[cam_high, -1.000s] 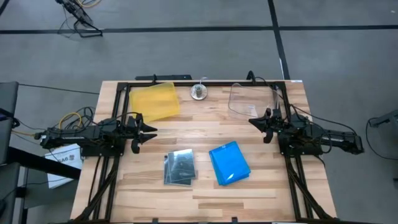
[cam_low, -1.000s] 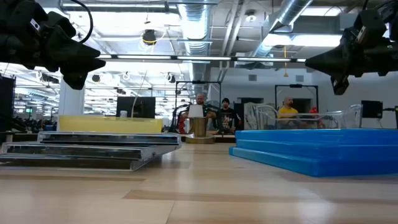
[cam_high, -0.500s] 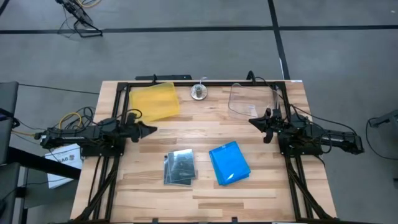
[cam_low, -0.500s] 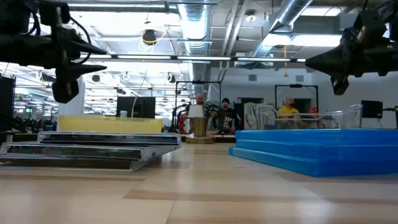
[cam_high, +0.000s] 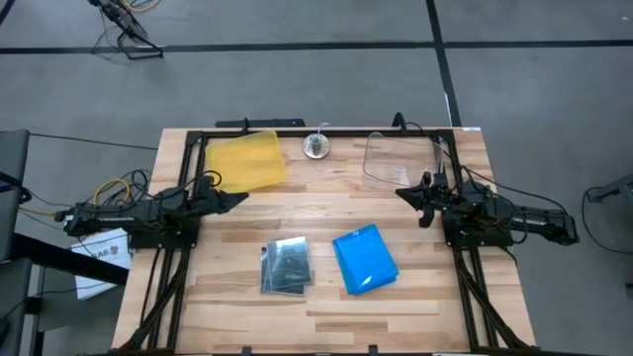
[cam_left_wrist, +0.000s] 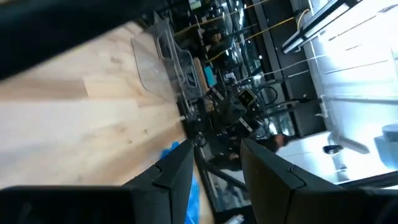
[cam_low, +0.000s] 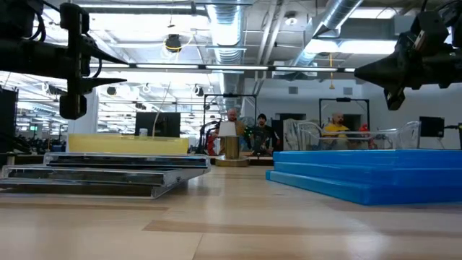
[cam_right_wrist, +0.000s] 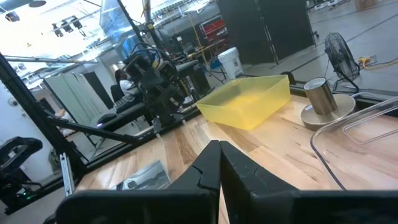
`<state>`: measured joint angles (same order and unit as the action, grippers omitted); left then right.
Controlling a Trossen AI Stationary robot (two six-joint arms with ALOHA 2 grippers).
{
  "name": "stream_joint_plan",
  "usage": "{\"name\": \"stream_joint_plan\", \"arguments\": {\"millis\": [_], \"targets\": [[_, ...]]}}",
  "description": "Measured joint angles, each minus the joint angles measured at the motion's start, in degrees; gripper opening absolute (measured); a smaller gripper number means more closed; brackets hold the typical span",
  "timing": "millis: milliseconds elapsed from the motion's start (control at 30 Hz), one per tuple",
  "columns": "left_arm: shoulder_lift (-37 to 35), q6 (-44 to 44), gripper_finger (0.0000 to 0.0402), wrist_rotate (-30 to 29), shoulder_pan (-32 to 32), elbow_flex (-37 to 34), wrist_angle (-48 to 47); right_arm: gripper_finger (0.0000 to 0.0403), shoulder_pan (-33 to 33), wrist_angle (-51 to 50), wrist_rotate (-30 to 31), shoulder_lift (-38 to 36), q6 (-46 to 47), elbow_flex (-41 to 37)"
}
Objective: Pick & place jewel cases by type
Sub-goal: Put the black CD case into the yellow bin
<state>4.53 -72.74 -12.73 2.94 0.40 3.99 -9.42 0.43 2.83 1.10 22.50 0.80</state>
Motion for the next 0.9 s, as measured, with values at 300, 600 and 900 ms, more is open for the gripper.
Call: {"name": "stream_joint_plan", "arguments": {"millis": [300,600,900], "targets": [[10.48,-5.96,0.0128,3.4,-0.01,7.71,-1.56,0.0,-0.18,0.03,0.1,0.02,-0.02,-0.01],[33.48,-5.86,0.0128,7.99,-0.03,26.48,-19.09,0.0,0.3,6.83,0.22,0.0,20.44,-0.04],[50.94,-3.71,0.0128,14.67,-0.05,34.55,-22.99,0.0,0.4,7.24,0.13,0.0,36.24,-0.04]]}}
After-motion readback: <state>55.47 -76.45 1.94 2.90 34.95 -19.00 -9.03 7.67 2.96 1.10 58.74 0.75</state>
